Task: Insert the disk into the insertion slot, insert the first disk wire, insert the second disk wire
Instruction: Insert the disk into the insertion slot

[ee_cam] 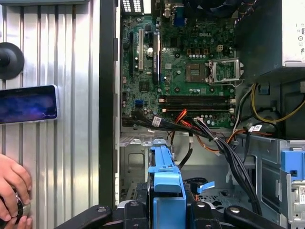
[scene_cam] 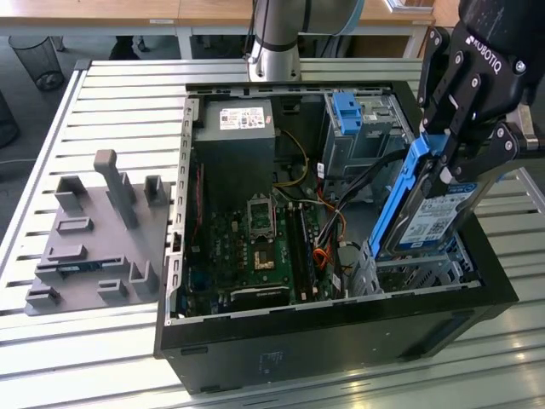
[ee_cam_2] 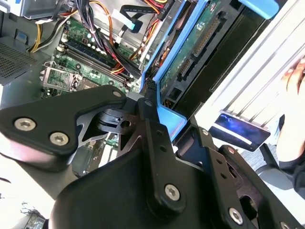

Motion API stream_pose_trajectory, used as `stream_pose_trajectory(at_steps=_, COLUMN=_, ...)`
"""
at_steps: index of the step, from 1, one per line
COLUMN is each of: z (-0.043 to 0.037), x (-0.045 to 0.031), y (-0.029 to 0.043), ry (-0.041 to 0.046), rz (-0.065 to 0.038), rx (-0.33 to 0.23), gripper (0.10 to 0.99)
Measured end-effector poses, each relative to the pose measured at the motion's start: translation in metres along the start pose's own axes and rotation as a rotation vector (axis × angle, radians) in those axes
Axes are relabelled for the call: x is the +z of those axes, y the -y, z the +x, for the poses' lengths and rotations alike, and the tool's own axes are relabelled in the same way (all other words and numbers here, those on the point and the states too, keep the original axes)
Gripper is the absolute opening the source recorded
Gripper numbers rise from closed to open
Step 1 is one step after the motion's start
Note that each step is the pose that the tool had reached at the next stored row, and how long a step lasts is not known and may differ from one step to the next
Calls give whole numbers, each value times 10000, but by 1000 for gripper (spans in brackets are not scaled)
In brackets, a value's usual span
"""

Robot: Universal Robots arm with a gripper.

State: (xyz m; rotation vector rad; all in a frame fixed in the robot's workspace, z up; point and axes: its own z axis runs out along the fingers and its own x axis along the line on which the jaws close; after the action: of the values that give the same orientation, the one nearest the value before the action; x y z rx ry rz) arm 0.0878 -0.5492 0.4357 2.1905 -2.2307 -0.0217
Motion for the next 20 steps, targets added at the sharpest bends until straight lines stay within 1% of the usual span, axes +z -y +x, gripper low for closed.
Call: stream_pose_trajectory(at_steps=20, z=-1, x=177, y=-9, ry=-1, rz=0, rx=0, gripper=365)
